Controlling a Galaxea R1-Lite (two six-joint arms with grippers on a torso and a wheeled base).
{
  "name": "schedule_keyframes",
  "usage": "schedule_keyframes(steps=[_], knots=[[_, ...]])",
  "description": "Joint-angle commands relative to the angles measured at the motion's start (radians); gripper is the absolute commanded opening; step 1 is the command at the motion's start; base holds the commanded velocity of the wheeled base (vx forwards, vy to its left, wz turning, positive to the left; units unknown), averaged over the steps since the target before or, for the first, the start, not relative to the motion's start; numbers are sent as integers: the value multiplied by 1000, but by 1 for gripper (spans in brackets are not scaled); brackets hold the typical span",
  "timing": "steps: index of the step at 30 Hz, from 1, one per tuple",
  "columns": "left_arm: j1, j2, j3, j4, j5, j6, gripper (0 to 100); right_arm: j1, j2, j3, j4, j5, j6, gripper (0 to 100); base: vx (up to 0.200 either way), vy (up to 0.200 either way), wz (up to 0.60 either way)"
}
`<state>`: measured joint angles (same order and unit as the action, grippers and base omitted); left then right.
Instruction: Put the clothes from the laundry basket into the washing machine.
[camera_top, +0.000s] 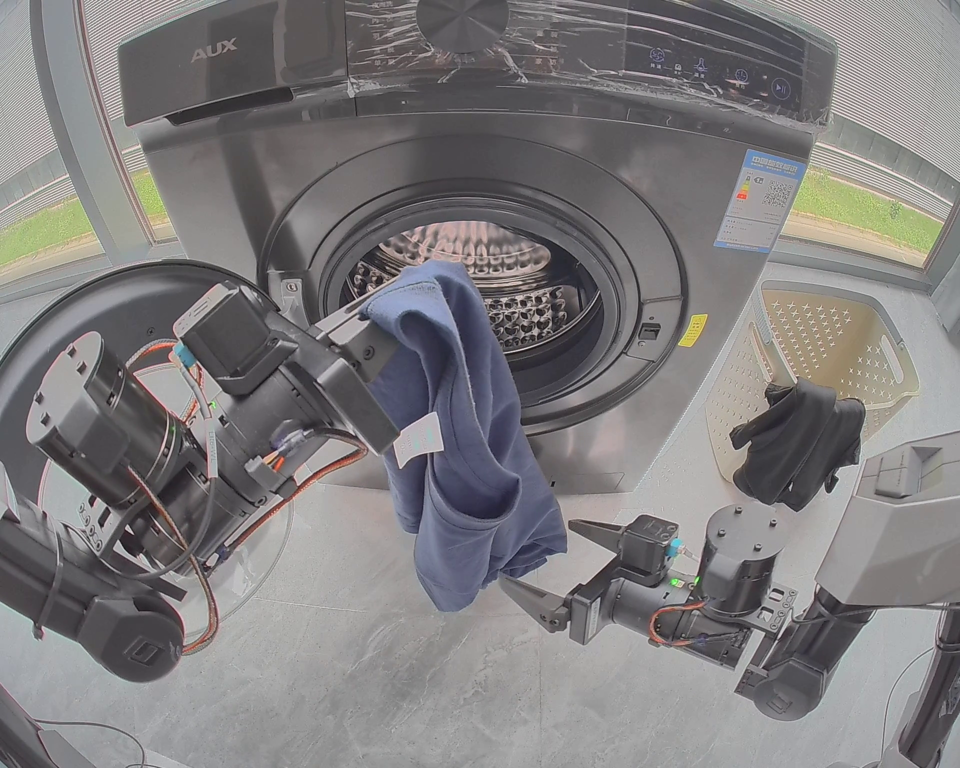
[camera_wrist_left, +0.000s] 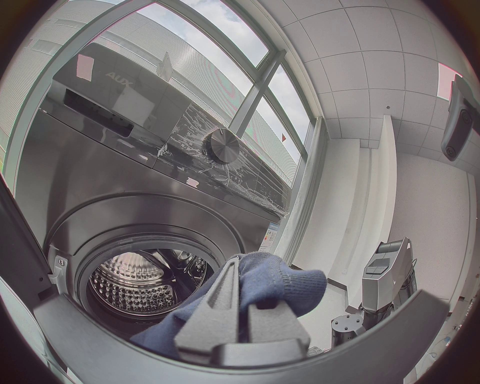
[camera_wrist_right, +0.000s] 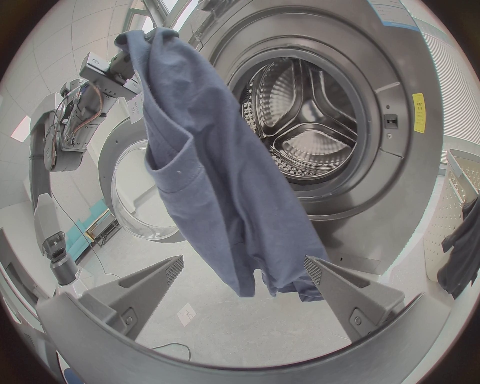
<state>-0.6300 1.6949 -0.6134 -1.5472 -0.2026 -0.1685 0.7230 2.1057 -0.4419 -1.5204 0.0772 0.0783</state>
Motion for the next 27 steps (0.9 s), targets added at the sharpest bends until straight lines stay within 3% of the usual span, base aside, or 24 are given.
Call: schedule_keyframes(steps=[1,5,11,21,27], knots=[[1,2,0,-1,0,0,0,49,88,-90,2,-5,1,100,0,0,0],[0,-3,0,-1,0,0,0,52,169,-213,13,-16,1,100,0,0,0],[-7,-12,0,-1,0,1,0,-7,252,-393,49,-77,0,100,0,0,0],[-13,-12,7,-2,-1,3,0,-34,275,-485,59,-80,-2,100,0,0,0],[-25,-14,11,-2,-1,4,0,-34,339,-590,62,-102,-2,100,0,0,0]])
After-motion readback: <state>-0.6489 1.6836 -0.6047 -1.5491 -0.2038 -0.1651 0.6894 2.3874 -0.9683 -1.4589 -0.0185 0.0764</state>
